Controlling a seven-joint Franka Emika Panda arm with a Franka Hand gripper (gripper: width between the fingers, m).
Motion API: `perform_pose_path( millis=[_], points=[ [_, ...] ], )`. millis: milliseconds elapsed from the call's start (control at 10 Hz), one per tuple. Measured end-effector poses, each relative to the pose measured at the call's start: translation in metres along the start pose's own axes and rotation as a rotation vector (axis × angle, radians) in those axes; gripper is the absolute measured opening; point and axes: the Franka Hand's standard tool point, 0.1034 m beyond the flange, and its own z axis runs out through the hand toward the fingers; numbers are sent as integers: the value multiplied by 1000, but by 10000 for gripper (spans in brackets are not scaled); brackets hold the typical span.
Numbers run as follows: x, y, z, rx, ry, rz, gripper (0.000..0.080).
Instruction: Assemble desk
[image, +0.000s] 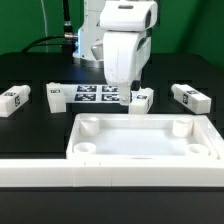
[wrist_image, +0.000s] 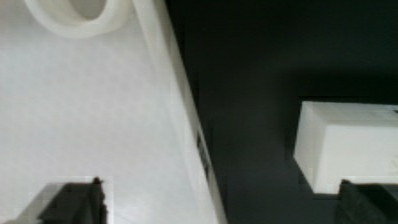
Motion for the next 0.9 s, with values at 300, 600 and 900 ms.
perform_pose_path(
  millis=[300, 600, 900],
  points=[
    [0, -2, 1, -2, 4, 51, 649],
    [51, -40, -6, -19, 31, 420, 649],
    [86, -40, -1, -21, 45, 458, 649]
  ],
)
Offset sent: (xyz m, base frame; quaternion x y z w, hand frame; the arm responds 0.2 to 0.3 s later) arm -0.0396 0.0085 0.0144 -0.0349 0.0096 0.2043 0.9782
